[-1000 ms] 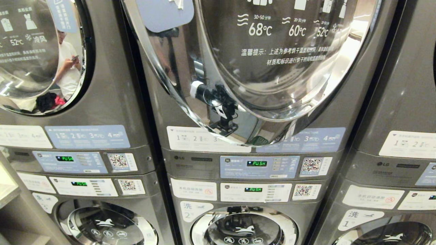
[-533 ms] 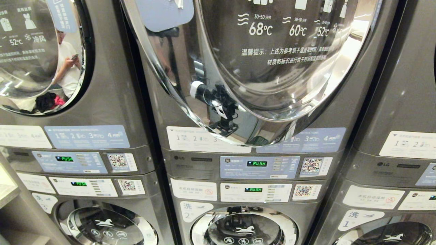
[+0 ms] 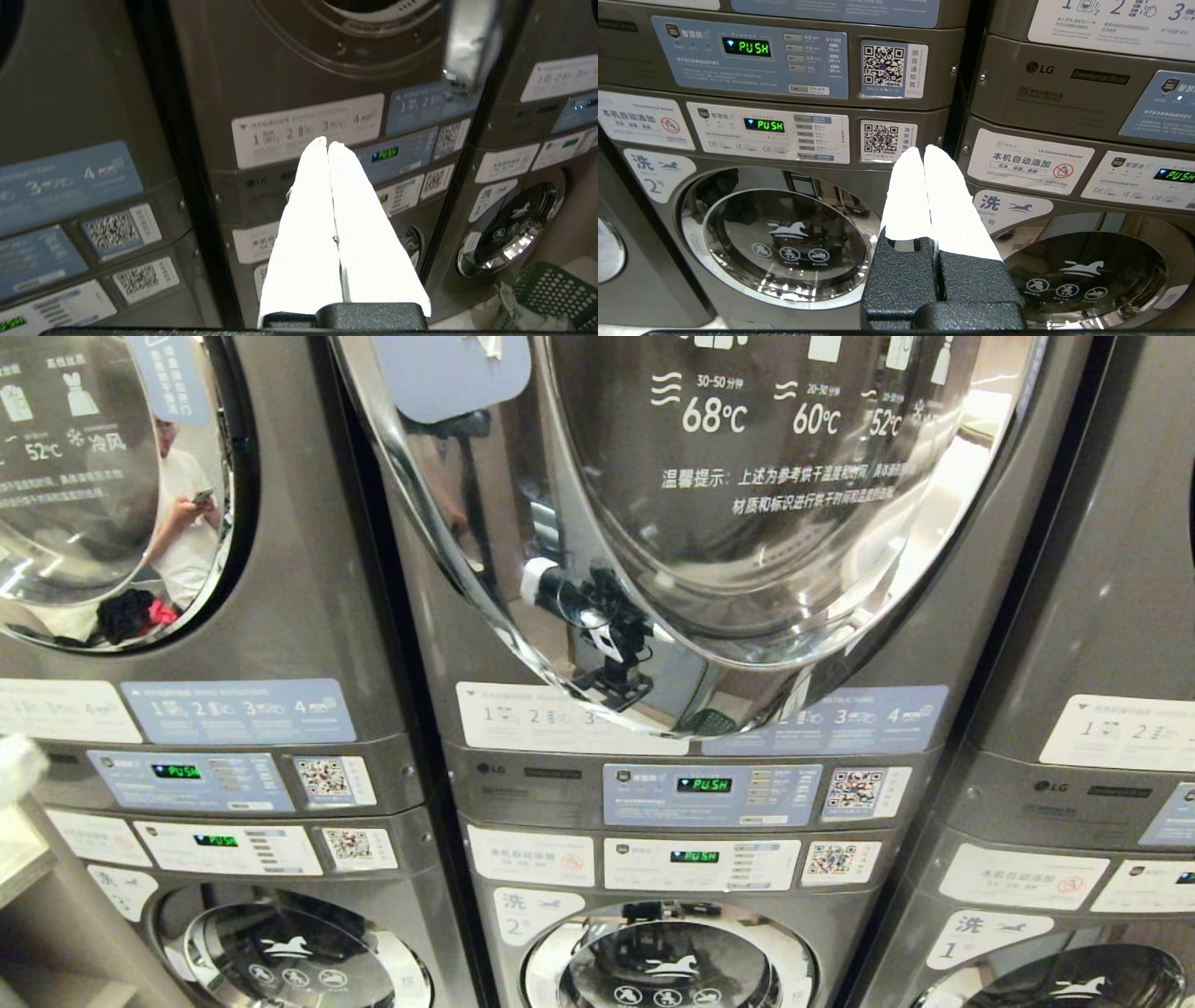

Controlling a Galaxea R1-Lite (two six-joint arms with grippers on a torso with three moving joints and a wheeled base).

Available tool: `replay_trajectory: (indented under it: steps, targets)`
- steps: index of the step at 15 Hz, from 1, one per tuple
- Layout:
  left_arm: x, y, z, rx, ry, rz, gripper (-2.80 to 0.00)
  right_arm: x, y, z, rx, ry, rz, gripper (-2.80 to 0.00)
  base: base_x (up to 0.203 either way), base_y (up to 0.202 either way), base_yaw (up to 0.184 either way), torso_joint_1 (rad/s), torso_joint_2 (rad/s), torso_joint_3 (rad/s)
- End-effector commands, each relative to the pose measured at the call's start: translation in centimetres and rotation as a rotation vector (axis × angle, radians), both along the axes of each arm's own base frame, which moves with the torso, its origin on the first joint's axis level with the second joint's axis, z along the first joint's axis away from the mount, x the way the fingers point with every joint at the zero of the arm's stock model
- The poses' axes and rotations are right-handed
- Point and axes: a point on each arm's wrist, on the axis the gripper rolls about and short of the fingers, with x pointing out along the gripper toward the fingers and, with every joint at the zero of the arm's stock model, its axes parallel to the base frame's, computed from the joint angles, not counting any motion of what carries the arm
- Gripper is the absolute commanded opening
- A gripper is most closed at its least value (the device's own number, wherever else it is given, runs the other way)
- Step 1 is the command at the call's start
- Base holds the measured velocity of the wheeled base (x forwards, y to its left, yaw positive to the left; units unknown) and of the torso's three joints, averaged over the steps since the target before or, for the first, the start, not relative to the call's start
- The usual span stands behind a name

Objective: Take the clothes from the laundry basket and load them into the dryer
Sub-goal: Open the dryer

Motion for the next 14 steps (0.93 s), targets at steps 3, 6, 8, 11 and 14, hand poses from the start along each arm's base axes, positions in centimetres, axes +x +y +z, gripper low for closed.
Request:
replay_trajectory:
  steps: [3,6,8,11,14]
  targets:
    - [11.6,-0.6,0.7,-0.013,0.121,0.022,-2.8,0.0,0.0,0.0,0.01,0.001,-0.002,-2.8,0.0,0.0,0.0,0.0,0.0,0.0]
    - [16.9,-2.1,1.2,-0.043,0.007,-0.054,-2.8,0.0,0.0,0.0,0.014,0.0,-0.003,-2.8,0.0,0.0,0.0,0.0,0.0,0.0]
    - [18.7,-4.2,2.1,-0.062,-0.045,-0.156,-2.8,0.0,0.0,0.0,0.013,0.0,-0.004,-2.8,0.0,0.0,0.0,0.0,0.0,0.0]
    - [19.5,-7.1,3.1,-0.076,-0.096,-0.27,-2.8,0.0,0.0,0.0,0.014,0.0,-0.005,-2.8,0.0,0.0,0.0,0.0,0.0,0.0]
    - [18.5,-8.7,3.1,-0.077,-0.106,-0.367,-2.8,0.0,0.0,0.0,0.013,0.0,-0.004,-2.8,0.0,0.0,0.0,0.0,0.0,0.0]
